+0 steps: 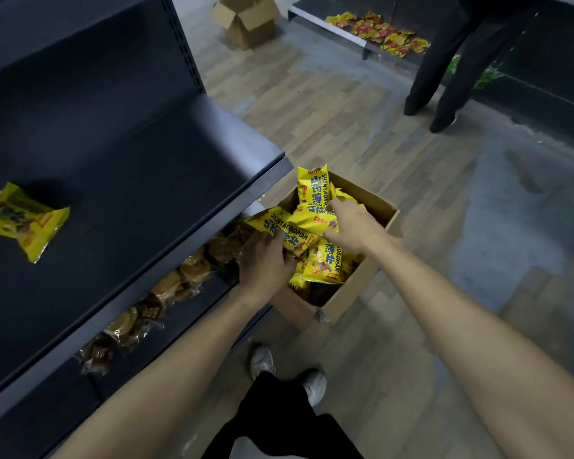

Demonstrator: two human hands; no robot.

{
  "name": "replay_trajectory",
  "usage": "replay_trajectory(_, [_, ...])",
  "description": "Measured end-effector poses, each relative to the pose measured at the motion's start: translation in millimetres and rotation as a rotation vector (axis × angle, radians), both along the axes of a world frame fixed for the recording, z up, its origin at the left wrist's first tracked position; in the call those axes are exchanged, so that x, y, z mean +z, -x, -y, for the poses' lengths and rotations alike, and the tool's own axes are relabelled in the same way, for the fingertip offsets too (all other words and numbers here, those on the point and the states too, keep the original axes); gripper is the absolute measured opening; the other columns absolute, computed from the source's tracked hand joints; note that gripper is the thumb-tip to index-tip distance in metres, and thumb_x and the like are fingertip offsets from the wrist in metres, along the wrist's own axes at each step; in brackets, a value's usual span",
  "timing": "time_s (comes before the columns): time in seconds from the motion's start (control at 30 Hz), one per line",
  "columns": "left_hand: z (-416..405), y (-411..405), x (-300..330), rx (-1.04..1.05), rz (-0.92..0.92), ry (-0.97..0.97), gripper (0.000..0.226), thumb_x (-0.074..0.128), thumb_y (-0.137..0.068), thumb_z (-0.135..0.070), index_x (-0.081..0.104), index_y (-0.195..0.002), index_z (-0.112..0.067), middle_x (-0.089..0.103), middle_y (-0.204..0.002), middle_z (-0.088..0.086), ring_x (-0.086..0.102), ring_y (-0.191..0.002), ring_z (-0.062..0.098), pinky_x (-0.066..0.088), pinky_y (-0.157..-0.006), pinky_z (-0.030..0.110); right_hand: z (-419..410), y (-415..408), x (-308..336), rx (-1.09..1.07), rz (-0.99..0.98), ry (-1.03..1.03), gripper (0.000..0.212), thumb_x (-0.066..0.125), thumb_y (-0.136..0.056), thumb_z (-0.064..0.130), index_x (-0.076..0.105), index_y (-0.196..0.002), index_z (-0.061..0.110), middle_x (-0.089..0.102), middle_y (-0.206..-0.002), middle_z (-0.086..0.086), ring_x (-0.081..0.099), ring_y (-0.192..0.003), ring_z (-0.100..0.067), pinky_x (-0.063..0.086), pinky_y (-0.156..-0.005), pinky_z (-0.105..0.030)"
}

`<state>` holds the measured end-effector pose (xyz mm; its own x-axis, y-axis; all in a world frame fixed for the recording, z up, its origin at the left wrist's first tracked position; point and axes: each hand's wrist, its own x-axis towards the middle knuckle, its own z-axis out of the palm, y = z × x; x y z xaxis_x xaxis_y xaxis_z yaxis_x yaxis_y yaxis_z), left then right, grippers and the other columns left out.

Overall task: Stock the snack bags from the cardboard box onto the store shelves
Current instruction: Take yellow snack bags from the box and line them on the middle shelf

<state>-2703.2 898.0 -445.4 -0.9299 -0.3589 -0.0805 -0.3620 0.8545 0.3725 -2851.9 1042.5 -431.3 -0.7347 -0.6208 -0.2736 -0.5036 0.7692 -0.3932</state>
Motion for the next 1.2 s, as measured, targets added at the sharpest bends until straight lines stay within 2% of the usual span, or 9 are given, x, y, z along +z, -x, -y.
replay_trajectory(0.1, [-3,8,-8,0.046,0.009,-0.059,0.044,0.059,-0.079,-0.032,0.047,-0.117,-0.014,0.046,-0.117,0.012,0.051,-0.104,0.037,0.049,-0.075,0.045,4,4,-11,-0.014,0.019,0.001,0.058,0.066,-0.085,0.031,0.042,-0.137,0.018,0.051,-0.127,-0.011,0.049,-0.120,-0.031,0.045,-0.095,-0.042])
replay_trajectory(0.2, [-11,22,-12,0.168,0.018,-0.150,0.060,0.061,-0.086,-0.031,0.033,-0.137,-0.014,0.030,-0.138,0.015,0.044,-0.116,0.038,0.038,-0.076,0.034,8,10,-25,0.001,0.015,0.012,0.060,0.062,-0.088,0.024,0.040,-0.143,0.017,0.047,-0.139,-0.010,0.044,-0.129,-0.032,0.039,-0.106,-0.044])
replay_trajectory(0.3, [-16,37,-18,0.264,0.032,-0.274,0.075,0.062,-0.088,-0.028,0.019,-0.148,-0.013,0.015,-0.150,0.020,0.039,-0.125,0.038,0.039,-0.084,0.036,10,13,-41,0.064,0.019,-0.056,0.063,0.052,-0.097,0.022,0.025,-0.153,0.017,0.023,-0.159,-0.011,0.025,-0.143,-0.032,0.025,-0.117,-0.043])
replay_trajectory(0.4, [-14,49,-29,0.305,0.010,-0.328,0.083,0.066,-0.082,-0.017,0.018,-0.149,-0.015,0.007,-0.154,0.019,0.035,-0.132,0.038,0.038,-0.097,0.037,7,11,-54,0.101,-0.031,-0.171,0.065,0.046,-0.102,0.027,0.010,-0.156,0.027,0.007,-0.163,-0.009,0.015,-0.147,-0.033,0.025,-0.115,-0.046])
replay_trajectory(0.63, [10,65,-53,0.266,-0.067,-0.341,0.103,0.083,-0.069,-0.016,0.022,-0.153,-0.011,0.037,-0.150,0.011,0.035,-0.139,0.025,0.031,-0.111,0.034,5,11,-62,0.069,-0.143,-0.204,0.075,0.053,-0.095,0.049,0.009,-0.154,0.037,0.045,-0.133,-0.011,0.040,-0.116,-0.032,0.036,-0.101,-0.044])
replay_trajectory(0.77, [18,78,-60,0.194,-0.066,-0.290,0.105,0.084,-0.067,-0.021,0.024,-0.152,-0.007,0.026,-0.157,0.013,0.026,-0.144,0.027,0.026,-0.116,0.039,14,2,-58,0.008,-0.096,-0.124,0.072,0.056,-0.095,0.041,0.015,-0.153,0.026,0.040,-0.123,-0.013,0.047,-0.112,-0.032,0.043,-0.097,-0.042])
replay_trajectory(0.93, [9,94,-59,0.184,-0.044,-0.257,0.099,0.085,-0.066,-0.028,0.033,-0.149,-0.012,0.025,-0.156,0.015,0.033,-0.139,0.034,0.028,-0.111,0.039,10,-8,-46,-0.139,-0.185,-0.030,0.066,0.057,-0.091,0.027,0.025,-0.149,0.020,0.040,-0.121,-0.013,0.051,-0.104,-0.033,0.049,-0.086,-0.044])
replay_trajectory(1.13, [-1,107,-55,0.212,0.037,-0.271,0.094,0.084,-0.071,-0.029,0.030,-0.146,-0.010,0.032,-0.150,0.010,0.041,-0.131,0.034,0.035,-0.104,0.040,9,-16,-53,-0.588,-0.258,0.260,0.061,0.058,-0.091,0.027,0.034,-0.146,0.018,0.041,-0.116,-0.013,0.053,-0.099,-0.035,0.050,-0.083,-0.046])
replay_trajectory(1.2, [2,110,-57,0.157,0.085,-0.270,0.094,0.083,-0.073,-0.027,0.027,-0.147,-0.010,0.034,-0.149,0.008,0.042,-0.132,0.032,0.037,-0.103,0.040,16,-19,-57,-0.647,-0.276,0.230,0.065,0.059,-0.092,0.033,0.029,-0.148,0.021,0.038,-0.124,-0.011,0.052,-0.102,-0.033,0.051,-0.083,-0.046])
